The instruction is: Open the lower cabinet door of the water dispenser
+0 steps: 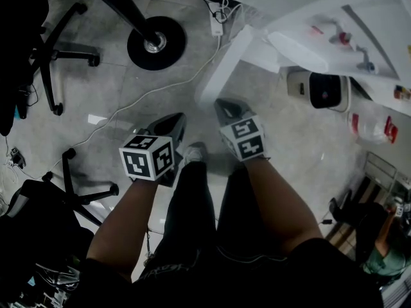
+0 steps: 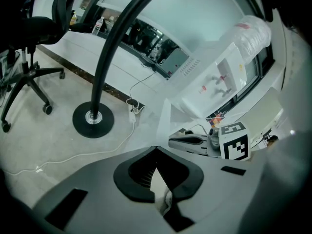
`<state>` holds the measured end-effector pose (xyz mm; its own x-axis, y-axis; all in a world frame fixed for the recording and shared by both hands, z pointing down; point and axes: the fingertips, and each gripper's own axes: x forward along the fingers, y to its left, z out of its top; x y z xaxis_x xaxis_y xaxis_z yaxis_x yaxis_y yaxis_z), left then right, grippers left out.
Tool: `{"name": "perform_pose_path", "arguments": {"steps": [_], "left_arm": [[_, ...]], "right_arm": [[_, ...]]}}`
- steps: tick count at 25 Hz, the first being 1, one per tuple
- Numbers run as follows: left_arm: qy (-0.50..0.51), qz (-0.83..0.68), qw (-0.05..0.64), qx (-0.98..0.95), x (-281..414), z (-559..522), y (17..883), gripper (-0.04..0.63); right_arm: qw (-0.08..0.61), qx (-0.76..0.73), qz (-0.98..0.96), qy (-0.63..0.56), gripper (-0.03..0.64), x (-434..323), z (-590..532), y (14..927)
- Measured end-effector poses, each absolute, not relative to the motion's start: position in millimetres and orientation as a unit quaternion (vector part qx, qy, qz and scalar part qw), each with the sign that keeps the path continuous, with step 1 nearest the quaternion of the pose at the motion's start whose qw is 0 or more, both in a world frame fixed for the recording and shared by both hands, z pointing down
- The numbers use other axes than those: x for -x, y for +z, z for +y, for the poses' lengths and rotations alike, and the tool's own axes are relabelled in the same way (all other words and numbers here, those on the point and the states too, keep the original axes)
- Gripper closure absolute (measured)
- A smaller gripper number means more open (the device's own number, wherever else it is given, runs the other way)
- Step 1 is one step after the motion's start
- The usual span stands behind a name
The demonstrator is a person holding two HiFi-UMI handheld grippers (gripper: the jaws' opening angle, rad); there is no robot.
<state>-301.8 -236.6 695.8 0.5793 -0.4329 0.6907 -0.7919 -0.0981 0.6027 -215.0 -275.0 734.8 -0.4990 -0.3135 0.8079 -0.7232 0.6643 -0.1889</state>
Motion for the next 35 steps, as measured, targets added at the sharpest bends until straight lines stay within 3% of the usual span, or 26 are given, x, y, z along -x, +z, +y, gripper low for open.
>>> {"name": "perform_pose_path", "arguments": {"steps": [13,19,26,35], "left_arm": [[0.184,-0.417,0.502,-0.735,311,-221,674,0.595],[0.182,-0.411,0.474,-0.757,292,-201,642,0.595],[0.130,-0.400,0.430,-0.799,240,-143,542,0.595],[0.064,-0.349,0.349,-0.867,159,-3,340,0.595]], "right_arm": [[0.381,-0.325,-0.830,0.244,0.604,208,-282,709],[0.312,-0.295,-0.870,0.244,0.603,207,-263,631],[0.255,-0.243,-0.910,0.218,0.604,180,-169,507],[0.163,-0.242,-0.935,0.201,0.604,101,-15,315]]}}
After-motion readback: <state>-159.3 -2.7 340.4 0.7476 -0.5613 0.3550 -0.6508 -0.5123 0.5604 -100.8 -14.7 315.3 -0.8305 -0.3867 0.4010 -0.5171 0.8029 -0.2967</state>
